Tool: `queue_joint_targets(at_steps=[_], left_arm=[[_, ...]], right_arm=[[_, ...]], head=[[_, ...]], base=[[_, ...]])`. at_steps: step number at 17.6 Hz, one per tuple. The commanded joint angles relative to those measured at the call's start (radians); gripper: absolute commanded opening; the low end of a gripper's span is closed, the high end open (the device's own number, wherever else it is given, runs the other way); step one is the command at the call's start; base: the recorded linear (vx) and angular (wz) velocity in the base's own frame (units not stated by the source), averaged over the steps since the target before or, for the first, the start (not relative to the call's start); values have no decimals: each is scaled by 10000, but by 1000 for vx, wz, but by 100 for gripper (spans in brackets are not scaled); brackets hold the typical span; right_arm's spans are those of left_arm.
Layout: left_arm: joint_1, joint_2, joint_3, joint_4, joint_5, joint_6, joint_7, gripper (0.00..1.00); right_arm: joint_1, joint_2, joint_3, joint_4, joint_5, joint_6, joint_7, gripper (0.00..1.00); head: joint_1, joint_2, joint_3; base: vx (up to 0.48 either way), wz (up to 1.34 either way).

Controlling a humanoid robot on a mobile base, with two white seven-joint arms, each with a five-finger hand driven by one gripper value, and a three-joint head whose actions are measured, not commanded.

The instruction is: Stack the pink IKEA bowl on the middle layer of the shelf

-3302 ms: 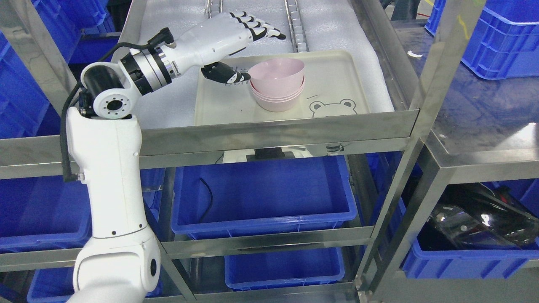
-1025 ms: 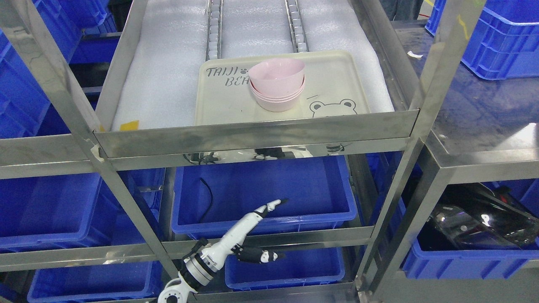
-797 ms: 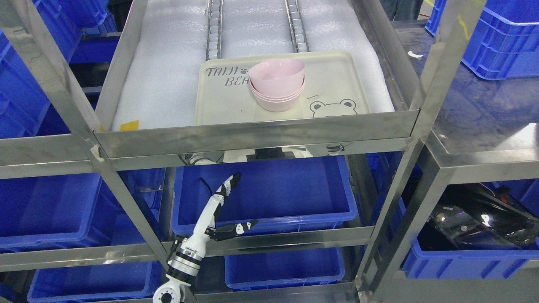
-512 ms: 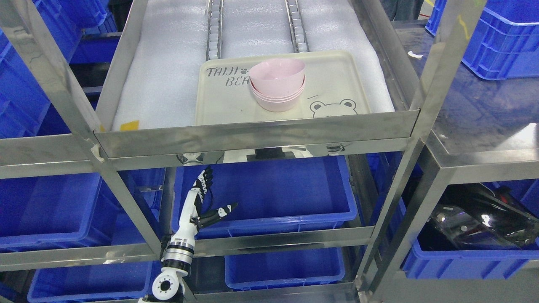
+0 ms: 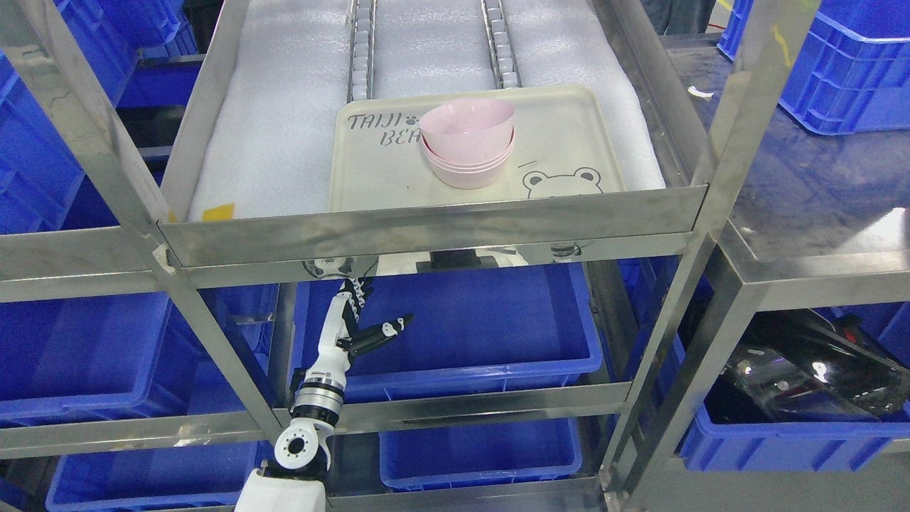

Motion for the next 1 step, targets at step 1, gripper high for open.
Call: queue_joint_targets(at_steps=[1], left_arm=[[-1,173,-826,-1407,198,591,8,100]], right_arm=[[215,-175,0,-175,0,8,5,100]], head=[[0,0,0]], base=[[0,0]])
